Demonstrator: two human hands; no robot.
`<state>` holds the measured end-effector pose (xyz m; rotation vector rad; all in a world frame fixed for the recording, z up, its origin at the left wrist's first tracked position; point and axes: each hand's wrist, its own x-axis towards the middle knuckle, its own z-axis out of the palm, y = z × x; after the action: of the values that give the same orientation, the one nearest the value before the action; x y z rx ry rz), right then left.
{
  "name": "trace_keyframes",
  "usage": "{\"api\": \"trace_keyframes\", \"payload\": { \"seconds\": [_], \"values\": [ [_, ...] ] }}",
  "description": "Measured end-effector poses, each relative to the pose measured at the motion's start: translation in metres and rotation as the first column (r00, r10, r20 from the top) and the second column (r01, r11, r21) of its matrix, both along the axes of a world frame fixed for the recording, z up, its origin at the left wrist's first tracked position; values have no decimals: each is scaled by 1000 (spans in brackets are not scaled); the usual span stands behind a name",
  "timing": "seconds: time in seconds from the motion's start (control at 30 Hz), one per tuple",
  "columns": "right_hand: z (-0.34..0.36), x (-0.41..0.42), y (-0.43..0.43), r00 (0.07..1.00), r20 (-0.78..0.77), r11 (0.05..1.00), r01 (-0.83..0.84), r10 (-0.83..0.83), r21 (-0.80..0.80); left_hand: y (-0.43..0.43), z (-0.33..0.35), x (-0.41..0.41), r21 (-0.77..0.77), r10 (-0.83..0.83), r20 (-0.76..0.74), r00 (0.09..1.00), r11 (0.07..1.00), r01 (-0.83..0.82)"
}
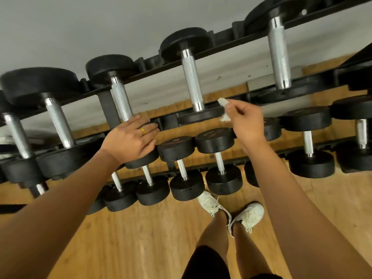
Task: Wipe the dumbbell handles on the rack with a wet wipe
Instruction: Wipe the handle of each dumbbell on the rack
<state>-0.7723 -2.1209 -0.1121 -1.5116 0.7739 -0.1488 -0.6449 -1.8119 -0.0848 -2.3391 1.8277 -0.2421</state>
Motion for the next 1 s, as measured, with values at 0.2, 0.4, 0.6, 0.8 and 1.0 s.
{"api": "trace_keyframes", "payload": {
  "seconds": [0.2, 0.4, 0.6, 0.8, 1.0],
  "values": [
    [-7, 3, 13, 985, -73, 982, 165, -159, 87, 1, -4, 0, -31, 8, 36, 999, 999, -7],
    [4, -8, 11, 992, 11, 990, 127, -128, 65, 4, -6, 2, -48, 5, 25, 1000, 999, -4],
    [15, 4, 16, 977, -28, 951, 214, -213, 223, 5, -8, 3, -67, -2, 6, 1000, 998, 2],
    [31, -9, 31, 983, 116, 990, 143, -141, -10, 6, -10, 5, -65, 1, -24, 1000, 998, -2],
    [28, 6, 37, 958, 44, 950, 287, -283, -123, 6, -12, 6, -79, 13, -15, 1000, 997, -14]
  ]
}}
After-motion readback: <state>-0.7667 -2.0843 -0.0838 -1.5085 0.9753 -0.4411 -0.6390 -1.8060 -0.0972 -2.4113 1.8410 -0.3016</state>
